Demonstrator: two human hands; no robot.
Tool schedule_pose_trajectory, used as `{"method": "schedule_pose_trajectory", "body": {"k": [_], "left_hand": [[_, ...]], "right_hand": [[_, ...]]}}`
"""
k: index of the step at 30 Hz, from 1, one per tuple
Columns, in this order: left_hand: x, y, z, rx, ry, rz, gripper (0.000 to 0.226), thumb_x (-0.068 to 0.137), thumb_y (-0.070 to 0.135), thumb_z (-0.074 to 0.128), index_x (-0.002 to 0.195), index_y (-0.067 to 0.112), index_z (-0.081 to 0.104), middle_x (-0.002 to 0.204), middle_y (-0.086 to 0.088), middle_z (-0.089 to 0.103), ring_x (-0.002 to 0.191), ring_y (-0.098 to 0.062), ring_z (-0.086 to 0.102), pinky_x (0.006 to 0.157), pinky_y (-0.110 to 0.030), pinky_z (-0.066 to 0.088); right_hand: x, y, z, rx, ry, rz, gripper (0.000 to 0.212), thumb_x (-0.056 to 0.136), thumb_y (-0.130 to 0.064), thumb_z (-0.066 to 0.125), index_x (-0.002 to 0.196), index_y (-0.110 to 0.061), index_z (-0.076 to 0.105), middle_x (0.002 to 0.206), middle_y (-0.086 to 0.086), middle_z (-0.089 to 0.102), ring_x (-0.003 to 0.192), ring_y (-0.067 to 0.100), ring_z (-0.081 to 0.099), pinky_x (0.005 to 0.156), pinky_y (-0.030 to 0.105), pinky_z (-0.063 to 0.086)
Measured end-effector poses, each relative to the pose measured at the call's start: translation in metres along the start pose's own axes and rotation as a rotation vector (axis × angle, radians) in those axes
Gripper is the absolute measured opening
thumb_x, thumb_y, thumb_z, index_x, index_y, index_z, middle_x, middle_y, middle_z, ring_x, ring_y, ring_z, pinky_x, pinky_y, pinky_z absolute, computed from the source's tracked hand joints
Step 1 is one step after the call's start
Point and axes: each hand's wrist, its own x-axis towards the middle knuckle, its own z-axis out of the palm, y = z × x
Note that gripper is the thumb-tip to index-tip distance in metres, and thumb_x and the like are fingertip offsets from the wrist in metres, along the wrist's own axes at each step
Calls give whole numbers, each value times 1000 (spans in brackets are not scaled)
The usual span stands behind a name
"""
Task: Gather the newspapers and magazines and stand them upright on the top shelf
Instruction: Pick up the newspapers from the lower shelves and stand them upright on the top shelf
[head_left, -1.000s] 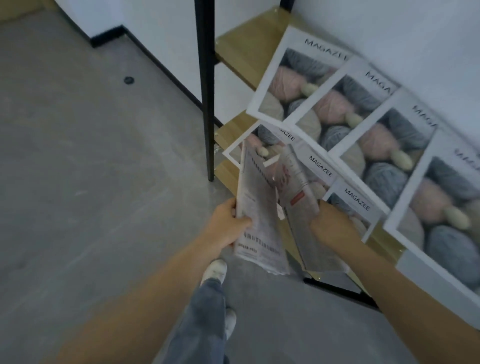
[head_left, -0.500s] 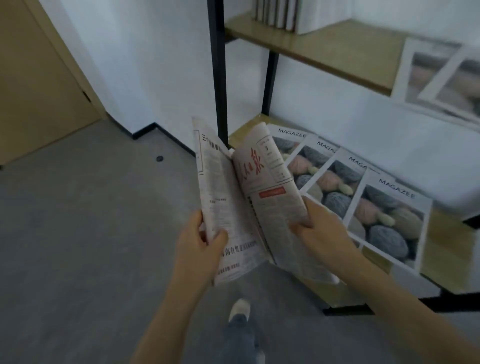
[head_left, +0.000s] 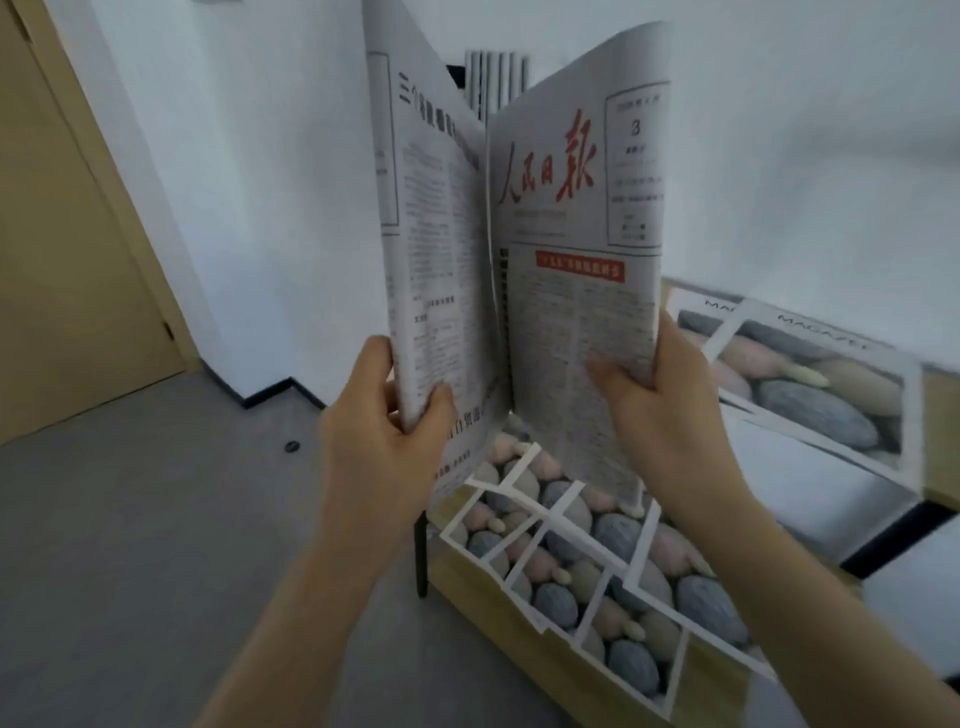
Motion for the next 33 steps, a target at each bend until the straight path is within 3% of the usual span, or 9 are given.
{"method": "schedule_pose_trajectory", "body": {"k": [2, 7, 11, 13, 17, 21, 25, 31, 33], "left_hand": [[18, 9, 9, -5, 9, 73, 15, 91, 14, 62, 97, 6, 52, 81, 3, 64, 67, -21, 65, 47, -47, 53], [70, 22, 44, -97, -27, 205, 17, 91, 15, 63, 102, 11, 51, 97, 24, 65, 84, -1, 68, 59, -30, 60], [120, 14, 92, -144, -76, 315, 19, 91, 15, 64, 101, 6, 51, 93, -1, 67, 82, -12, 67, 58, -37, 59], [141, 2, 116, -164, -88, 357, 20, 92, 18, 62, 100, 5, 50, 91, -12, 64, 78, -21, 66, 55, -42, 56], [185, -26, 161, -227, -73, 356, 27, 92, 35, 56, 107, 13, 47, 97, -11, 64, 84, -18, 66, 61, -44, 58], [217, -51, 197, -227, -37, 311, 20, 93, 27, 60, 96, 14, 46, 78, -12, 60, 68, -21, 63, 55, -43, 55], [236, -71, 225, -140, -51, 307, 21, 93, 21, 60, 86, 17, 41, 57, 10, 41, 47, -7, 47, 41, -12, 33], [249, -113, 254, -102, -101, 260, 16, 94, 19, 60, 91, 12, 46, 65, 8, 47, 56, -11, 52, 45, -29, 45], [250, -120, 258, -96, -94, 244, 17, 92, 15, 63, 89, 10, 47, 64, 10, 45, 61, -6, 52, 45, -22, 42]], "right_hand": [[16, -7, -8, 43, 65, -42, 34, 92, -8, 55, 117, -31, 54, 103, -22, 62, 96, -7, 56, 78, 19, 47], [64, -10, -23, 58, 224, -110, 29, 90, -6, 56, 106, -30, 52, 91, -26, 59, 88, -10, 56, 69, 12, 45], [117, 2, -27, -20, 348, -125, 27, 90, -6, 54, 106, -27, 51, 84, -25, 57, 76, -11, 53, 62, 12, 43], [139, 11, -27, -41, 403, -116, 27, 90, -7, 52, 110, -24, 52, 81, -23, 56, 75, -6, 53, 63, 23, 45], [182, 33, -31, -56, 486, -75, 22, 91, -6, 51, 108, -20, 52, 78, -19, 56, 72, -2, 53, 59, 23, 42], [220, 53, -27, -77, 504, -21, 22, 90, -5, 50, 102, -23, 50, 79, -21, 54, 72, 4, 52, 61, 24, 40], [242, 75, -13, -74, 502, 34, 22, 90, -3, 50, 99, -24, 48, 79, -18, 56, 73, 2, 53, 62, 28, 43], [260, 106, 9, -148, 463, 103, 22, 93, -6, 52, 108, -22, 50, 83, -19, 55, 72, 4, 53, 70, 34, 49], [261, 113, 15, -179, 442, 119, 22, 94, -7, 52, 113, -19, 51, 82, -20, 55, 69, 2, 53, 70, 38, 54]]}}
